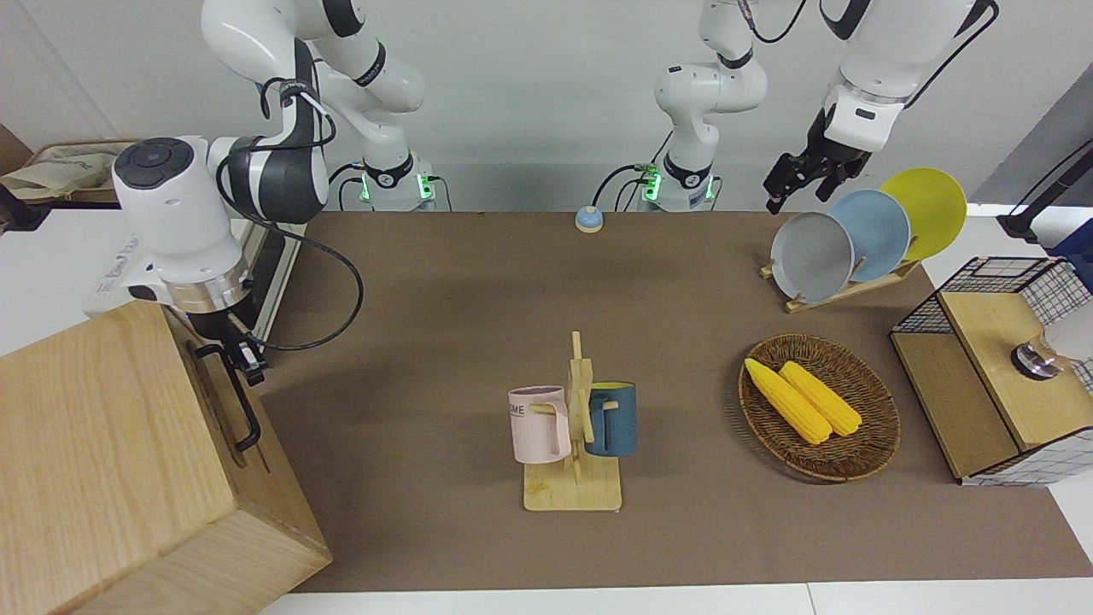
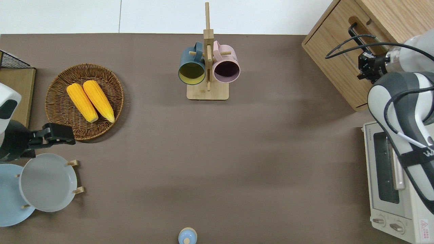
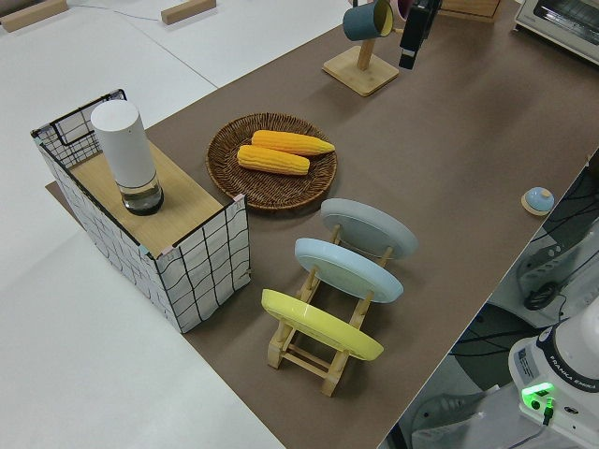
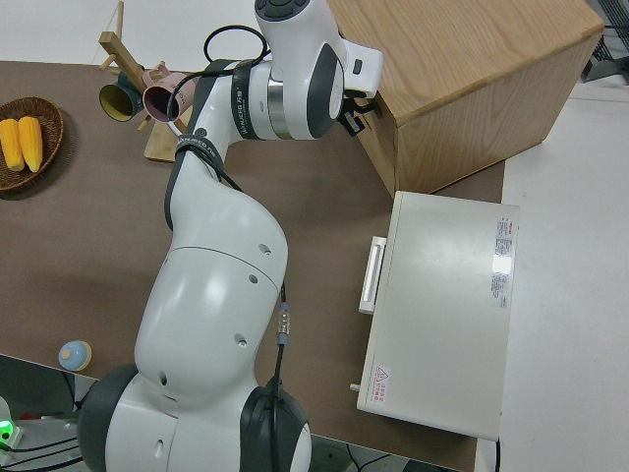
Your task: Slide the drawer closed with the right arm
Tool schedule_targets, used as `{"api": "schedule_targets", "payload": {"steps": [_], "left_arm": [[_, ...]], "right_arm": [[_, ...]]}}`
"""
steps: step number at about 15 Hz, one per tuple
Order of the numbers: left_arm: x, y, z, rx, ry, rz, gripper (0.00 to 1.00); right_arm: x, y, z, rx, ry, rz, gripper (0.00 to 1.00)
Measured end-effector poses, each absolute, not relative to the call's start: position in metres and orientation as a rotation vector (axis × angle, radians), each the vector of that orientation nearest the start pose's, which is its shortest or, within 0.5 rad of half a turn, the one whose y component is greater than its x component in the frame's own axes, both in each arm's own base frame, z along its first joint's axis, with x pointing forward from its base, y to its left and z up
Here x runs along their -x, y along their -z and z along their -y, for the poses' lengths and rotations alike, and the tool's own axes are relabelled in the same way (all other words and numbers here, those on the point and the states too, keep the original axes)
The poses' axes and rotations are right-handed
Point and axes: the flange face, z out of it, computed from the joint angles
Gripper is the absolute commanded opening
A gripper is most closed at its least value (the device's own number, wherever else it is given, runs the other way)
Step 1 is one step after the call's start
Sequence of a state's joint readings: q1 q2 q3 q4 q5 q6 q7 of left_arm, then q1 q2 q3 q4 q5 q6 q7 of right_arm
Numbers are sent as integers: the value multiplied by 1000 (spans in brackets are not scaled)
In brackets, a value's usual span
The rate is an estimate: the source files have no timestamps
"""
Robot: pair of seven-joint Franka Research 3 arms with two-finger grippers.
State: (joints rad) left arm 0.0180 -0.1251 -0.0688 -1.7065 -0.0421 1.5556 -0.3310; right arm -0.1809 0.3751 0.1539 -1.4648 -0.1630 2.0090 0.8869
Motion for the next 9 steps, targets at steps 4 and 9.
{"api": "schedule_targets", "payload": {"steps": [4, 9], "left_arm": [[-512, -626, 33, 3138, -51, 443, 993], [-512, -626, 33, 3138, -51, 443, 993]], "right_arm": [[-690, -493, 38, 2868, 341, -1289, 338], [-686, -509, -5, 2923, 325, -1121, 992]]}}
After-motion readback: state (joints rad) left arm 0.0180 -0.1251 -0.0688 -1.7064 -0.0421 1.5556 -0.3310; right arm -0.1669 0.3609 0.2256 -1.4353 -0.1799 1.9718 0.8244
